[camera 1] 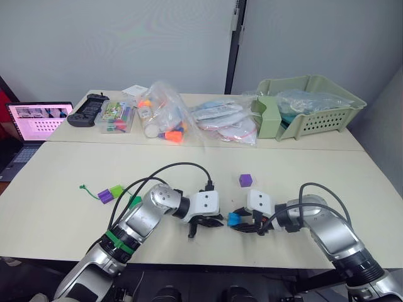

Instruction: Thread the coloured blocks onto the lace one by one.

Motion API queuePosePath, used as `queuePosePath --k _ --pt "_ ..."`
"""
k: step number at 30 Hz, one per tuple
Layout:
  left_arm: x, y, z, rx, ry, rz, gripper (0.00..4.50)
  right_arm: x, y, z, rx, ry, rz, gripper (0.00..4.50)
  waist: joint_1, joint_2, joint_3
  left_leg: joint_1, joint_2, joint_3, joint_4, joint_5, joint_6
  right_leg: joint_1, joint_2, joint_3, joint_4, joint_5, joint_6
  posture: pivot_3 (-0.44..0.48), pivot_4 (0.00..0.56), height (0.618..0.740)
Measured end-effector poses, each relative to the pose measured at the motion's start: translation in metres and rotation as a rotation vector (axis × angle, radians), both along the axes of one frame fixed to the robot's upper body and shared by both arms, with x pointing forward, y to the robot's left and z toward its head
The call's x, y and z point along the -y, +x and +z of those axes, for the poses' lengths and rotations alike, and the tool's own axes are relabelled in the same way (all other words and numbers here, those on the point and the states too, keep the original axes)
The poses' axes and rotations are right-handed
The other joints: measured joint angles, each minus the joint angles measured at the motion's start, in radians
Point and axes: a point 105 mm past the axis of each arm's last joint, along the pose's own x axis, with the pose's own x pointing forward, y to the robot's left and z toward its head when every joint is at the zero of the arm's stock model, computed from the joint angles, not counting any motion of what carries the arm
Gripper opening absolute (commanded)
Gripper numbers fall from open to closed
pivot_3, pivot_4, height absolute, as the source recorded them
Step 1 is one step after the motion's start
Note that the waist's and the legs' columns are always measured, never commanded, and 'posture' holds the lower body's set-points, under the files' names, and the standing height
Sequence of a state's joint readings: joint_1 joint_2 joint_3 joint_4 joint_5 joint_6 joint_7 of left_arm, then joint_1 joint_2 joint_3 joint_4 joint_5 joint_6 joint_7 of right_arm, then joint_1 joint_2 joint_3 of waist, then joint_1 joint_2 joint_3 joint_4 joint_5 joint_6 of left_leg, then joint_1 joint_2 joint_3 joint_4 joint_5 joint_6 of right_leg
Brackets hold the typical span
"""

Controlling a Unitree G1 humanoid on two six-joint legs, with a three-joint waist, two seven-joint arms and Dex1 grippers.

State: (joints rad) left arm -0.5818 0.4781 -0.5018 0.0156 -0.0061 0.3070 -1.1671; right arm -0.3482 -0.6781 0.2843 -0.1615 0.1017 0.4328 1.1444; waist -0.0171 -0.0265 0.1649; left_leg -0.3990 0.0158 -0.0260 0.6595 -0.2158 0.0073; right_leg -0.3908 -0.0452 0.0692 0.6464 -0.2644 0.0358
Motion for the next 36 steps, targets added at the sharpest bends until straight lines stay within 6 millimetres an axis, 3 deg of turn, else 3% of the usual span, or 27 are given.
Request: queuePosePath --k 3,4,25,34,36 --pt "-0.011 0.001 -0.001 -0.001 0.036 0.007 2.75 0.0 0.0 0.0 0.0 0.0 -0.003 1.35 0.001 0.0 0.0 0.0 0.0 0.0 0.0 0.0 0.0 0.0 0.0 0.0 0.0 0.0 0.0 0.0 0.15 0.74" --pt "-0.013 0.003 0.0 0.006 0.032 0.018 2.8 0.0 0.0 0.0 0.0 0.0 -0.002 1.35 0.001 0.0 0.0 0.0 0.0 0.0 0.0 0.0 0.0 0.0 0.0 0.0 0.0 0.0 0.0 0.0 0.15 0.74" --pt "0.002 0.019 -0.001 0.058 -0.027 0.05 2.8 -0.001 0.0 -0.001 0.002 0.006 -0.007 1.35 0.0 0.0 0.0 0.0 0.0 0.0 0.0 0.0 0.0 0.0 0.0 0.0 0.0 0.0 0.0 0.0 0.15 0.74" --pt "0.005 0.014 -0.004 0.038 -0.026 0.015 0.02 0.0 -0.001 0.0 0.005 0.007 -0.009 1.35 0.0 0.0 0.0 0.0 0.0 0.0 0.0 0.0 0.0 0.0 0.0 0.0 0.0 0.0 0.0 0.0 0.15 0.74" --pt "0.005 0.013 -0.004 0.037 -0.023 0.005 0.0 0.0 0.0 0.0 0.005 0.006 -0.012 1.35 0.0 0.0 0.0 0.0 0.0 0.0 0.0 0.0 0.0 0.0 0.0 0.0 0.0 0.0 0.0 0.0 0.15 0.74"
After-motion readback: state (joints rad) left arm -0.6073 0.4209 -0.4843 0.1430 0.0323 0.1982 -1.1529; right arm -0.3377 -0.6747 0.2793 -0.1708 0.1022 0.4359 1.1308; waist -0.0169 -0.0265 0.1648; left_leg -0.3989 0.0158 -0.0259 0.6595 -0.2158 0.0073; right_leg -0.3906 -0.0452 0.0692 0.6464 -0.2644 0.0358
